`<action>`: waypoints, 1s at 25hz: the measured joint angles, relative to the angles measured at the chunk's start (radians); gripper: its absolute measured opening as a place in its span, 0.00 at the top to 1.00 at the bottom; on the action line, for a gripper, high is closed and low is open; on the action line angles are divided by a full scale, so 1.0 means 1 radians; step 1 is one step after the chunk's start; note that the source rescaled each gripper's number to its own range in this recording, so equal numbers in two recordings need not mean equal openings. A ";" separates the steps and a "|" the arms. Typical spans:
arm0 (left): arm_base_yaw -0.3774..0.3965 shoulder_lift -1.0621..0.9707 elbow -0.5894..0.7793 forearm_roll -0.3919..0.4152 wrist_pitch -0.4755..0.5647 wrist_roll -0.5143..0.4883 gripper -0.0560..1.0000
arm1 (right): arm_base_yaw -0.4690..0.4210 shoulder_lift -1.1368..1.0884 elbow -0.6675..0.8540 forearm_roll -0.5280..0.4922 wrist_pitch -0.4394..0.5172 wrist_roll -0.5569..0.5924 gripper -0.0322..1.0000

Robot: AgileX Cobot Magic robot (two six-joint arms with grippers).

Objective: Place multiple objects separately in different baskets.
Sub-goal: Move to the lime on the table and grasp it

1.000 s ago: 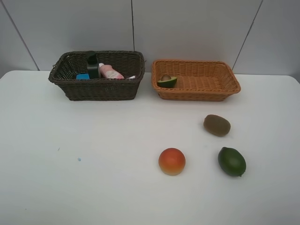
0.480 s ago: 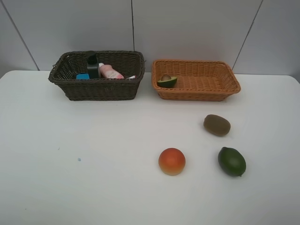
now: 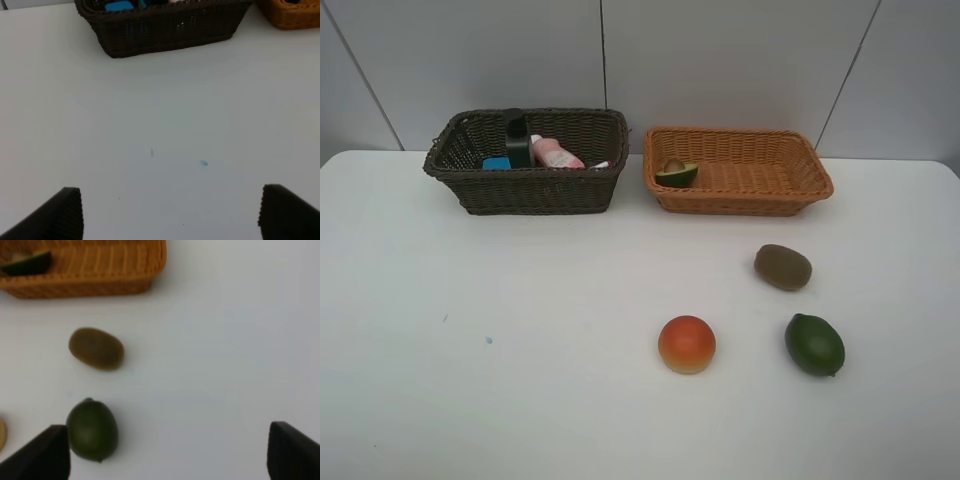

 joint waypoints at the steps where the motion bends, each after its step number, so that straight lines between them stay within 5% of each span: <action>1: 0.000 -0.001 0.000 0.000 0.000 0.000 0.13 | 0.000 0.080 0.000 -0.001 0.002 0.014 0.00; 12: 0.000 -0.002 0.000 0.000 -0.001 0.000 0.13 | 0.000 0.827 -0.148 0.029 -0.024 0.007 0.00; 20: 0.000 -0.002 0.000 0.000 -0.001 0.000 0.13 | 0.002 1.064 -0.257 0.100 -0.100 -0.116 0.00; 25: 0.000 -0.002 0.000 0.000 -0.001 0.000 0.13 | 0.106 1.154 -0.259 0.113 -0.142 -0.141 0.00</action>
